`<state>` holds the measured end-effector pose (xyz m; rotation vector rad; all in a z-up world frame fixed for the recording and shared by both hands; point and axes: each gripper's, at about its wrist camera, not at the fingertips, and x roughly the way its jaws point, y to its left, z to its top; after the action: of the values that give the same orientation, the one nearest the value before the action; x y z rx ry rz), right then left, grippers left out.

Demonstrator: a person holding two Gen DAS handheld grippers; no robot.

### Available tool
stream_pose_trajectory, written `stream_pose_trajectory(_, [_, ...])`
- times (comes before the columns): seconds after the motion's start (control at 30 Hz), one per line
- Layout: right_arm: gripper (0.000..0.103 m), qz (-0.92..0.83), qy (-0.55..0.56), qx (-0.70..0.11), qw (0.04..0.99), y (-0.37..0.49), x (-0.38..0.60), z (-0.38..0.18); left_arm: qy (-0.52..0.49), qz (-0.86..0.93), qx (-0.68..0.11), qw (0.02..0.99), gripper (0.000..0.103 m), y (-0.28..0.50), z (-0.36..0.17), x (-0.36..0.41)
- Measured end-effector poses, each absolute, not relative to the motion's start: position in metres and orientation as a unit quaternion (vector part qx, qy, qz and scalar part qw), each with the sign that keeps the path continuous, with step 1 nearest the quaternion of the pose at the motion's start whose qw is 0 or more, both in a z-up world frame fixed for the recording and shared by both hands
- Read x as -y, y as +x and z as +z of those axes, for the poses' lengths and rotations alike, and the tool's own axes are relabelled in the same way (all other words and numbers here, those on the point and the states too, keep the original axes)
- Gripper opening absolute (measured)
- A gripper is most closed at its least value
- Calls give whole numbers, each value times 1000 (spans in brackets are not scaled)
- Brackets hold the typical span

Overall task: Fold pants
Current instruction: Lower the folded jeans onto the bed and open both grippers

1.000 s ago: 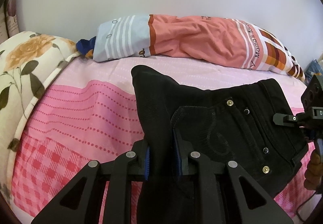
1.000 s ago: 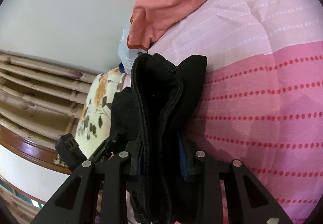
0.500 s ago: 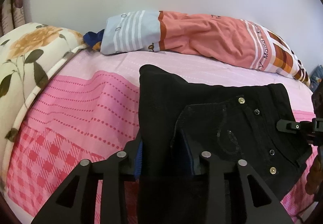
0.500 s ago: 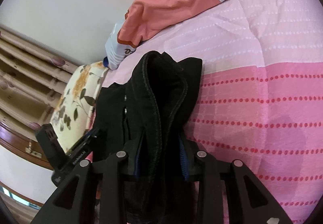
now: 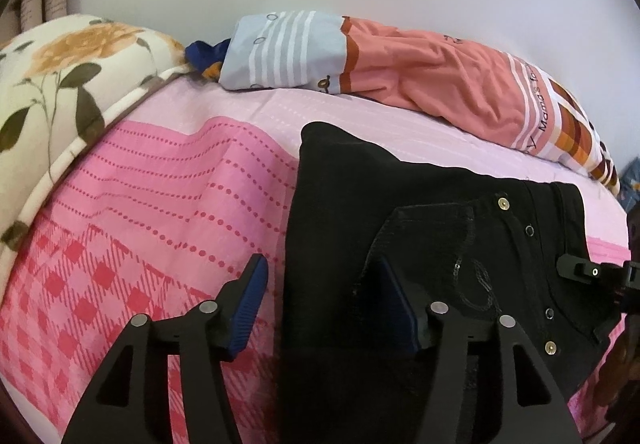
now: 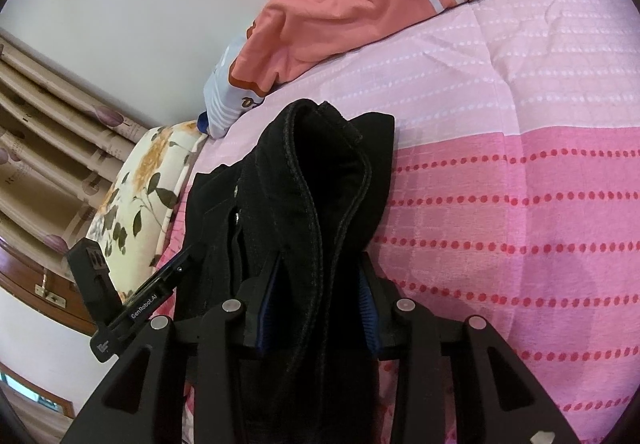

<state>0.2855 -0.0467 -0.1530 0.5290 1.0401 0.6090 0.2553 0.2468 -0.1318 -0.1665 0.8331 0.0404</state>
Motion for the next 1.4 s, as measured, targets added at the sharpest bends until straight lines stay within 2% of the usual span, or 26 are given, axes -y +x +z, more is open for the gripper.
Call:
stream_pose_trajectory(0.37, [33,267,248,-471,803,281,45,-151,-88,24,-409,908,65,259,-133,-250])
stream_pose_trajectory(1.13, [32,260,244,-455,816,275,43,-150,-78,44,-404,911,67,255,-131,-247])
stream_pose_trajectory(1.4, [40,253,242,-453,820,274,43,-149,-70,56,-394,915,67,251,-130,-246])
